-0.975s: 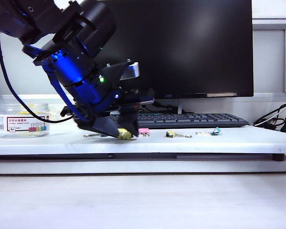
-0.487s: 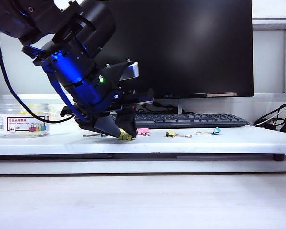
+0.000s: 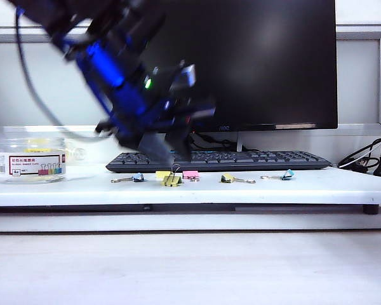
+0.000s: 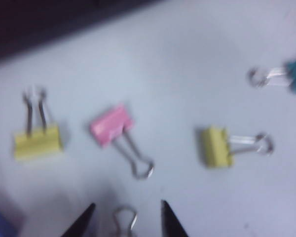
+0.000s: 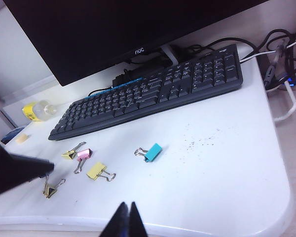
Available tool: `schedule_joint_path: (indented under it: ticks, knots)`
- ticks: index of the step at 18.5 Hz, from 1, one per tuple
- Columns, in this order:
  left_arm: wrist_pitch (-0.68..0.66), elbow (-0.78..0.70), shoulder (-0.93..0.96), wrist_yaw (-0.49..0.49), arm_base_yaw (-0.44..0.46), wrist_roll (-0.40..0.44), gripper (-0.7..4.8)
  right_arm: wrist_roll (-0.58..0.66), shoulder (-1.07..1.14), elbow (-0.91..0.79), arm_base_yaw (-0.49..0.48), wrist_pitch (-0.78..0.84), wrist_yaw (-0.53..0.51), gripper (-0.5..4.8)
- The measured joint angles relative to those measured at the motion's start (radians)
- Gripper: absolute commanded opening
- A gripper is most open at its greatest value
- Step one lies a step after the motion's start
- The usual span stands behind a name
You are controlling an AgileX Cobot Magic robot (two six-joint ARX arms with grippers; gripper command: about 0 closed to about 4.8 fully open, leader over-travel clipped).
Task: Pick up the clips with the largest number of clips of the same color on the table and place them in a round transparent plastic box.
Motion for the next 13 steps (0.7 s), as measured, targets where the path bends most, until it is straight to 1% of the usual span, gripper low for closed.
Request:
schedule_joint_path:
  ticks: [3, 4, 6, 7, 8, 10, 13]
  knots:
    - [-0.047, 0.019, 0.000, -0.002, 0.000, 0.007, 1.70, 0.000, 0.000, 0.000, 0.000, 0.000, 0.000, -0.01]
    - [-0.063, 0.019, 0.000, -0.002, 0.000, 0.006, 1.82, 0.000, 0.000, 0.000, 0.000, 0.000, 0.000, -0.01]
    - [-0.093, 0.019, 0.000, -0.001, 0.000, 0.006, 1.88, 0.000, 0.000, 0.000, 0.000, 0.000, 0.000, -0.01]
    - [-0.092, 0.019, 0.000, 0.013, 0.000, 0.005, 2.22, 0.000, 0.000, 0.000, 0.000, 0.000, 0.000, -0.01]
    - [-0.094, 0.019, 0.000, 0.033, 0.000, 0.003, 2.94, 0.000, 0.000, 0.000, 0.000, 0.000, 0.000, -0.01]
    - [-0.108, 0.020, 0.000, 0.067, -0.003, 0.004, 2.96, 0.000, 0.000, 0.000, 0.000, 0.000, 0.000, -0.01]
    - [-0.138, 0.020, 0.000, 0.062, -0.007, 0.004, 3.00, 0.000, 0.000, 0.000, 0.000, 0.000, 0.000, -0.01]
